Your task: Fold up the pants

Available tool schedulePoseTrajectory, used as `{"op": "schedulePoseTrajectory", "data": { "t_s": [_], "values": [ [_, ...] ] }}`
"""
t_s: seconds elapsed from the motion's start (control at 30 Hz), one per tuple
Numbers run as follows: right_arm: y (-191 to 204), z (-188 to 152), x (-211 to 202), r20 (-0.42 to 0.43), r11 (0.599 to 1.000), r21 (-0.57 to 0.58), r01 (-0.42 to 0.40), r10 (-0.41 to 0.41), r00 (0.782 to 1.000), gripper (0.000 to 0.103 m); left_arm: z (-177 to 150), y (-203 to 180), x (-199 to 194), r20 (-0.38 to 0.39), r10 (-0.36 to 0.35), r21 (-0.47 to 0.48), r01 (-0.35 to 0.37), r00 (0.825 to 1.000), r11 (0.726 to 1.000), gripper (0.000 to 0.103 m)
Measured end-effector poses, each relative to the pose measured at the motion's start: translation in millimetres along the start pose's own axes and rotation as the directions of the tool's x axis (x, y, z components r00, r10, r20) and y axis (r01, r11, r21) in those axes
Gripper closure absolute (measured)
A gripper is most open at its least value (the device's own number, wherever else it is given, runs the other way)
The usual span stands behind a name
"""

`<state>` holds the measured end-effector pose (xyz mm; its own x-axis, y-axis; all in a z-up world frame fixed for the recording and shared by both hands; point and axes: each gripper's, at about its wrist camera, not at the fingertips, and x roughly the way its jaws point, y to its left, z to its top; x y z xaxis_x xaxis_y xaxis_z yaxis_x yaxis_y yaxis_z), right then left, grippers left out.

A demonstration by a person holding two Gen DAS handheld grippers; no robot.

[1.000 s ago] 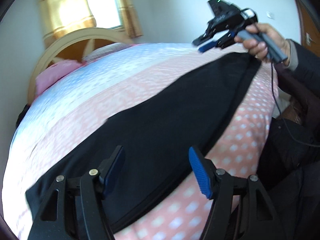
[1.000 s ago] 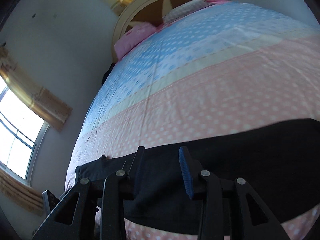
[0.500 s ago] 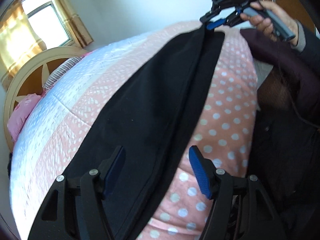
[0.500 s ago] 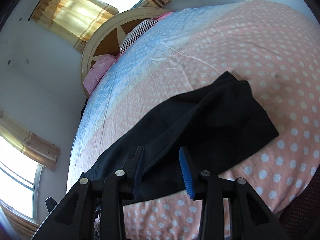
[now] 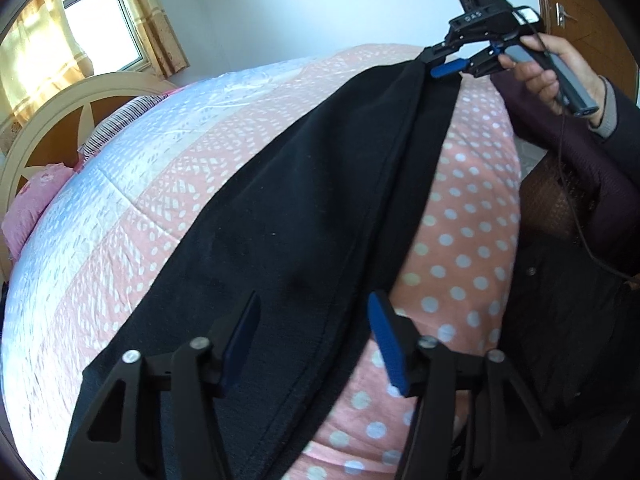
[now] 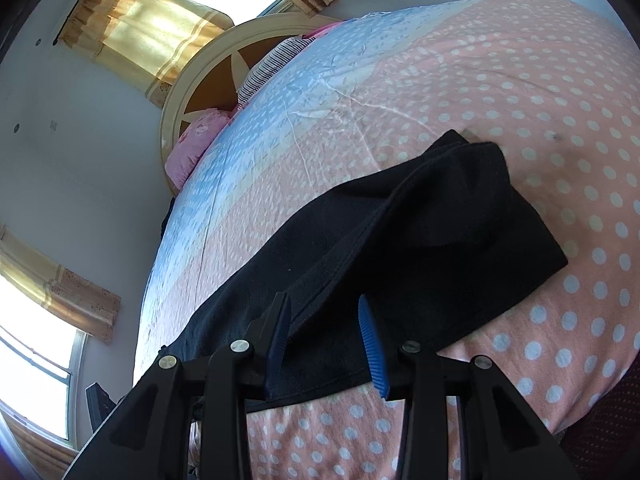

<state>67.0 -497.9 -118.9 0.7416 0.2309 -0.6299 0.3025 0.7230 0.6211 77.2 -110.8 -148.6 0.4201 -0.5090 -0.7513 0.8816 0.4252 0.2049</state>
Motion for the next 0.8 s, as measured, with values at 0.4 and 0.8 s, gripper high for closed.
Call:
{"op": "schedulePoseTrajectory", "data": {
  "t_s": [0.4, 0.8],
  "values": [
    [-16.0, 4.0, -6.8, 0.029, 0.999, 0.045, 0.000, -0.002, 1.000, 0.055, 8.4, 6.5, 5.5, -0.036, -0.079, -0.061, 0.076, 0.996, 0.995, 0.069],
    [-28.2, 15.3, -26.1, 0.093, 0.997, 0.081, 0.007, -0.015, 0.996, 0.049, 9.0, 6.7, 0.0, -0.018, -0.095, -0.071, 0.093, 0.995, 0.993, 0.096]
  ]
}}
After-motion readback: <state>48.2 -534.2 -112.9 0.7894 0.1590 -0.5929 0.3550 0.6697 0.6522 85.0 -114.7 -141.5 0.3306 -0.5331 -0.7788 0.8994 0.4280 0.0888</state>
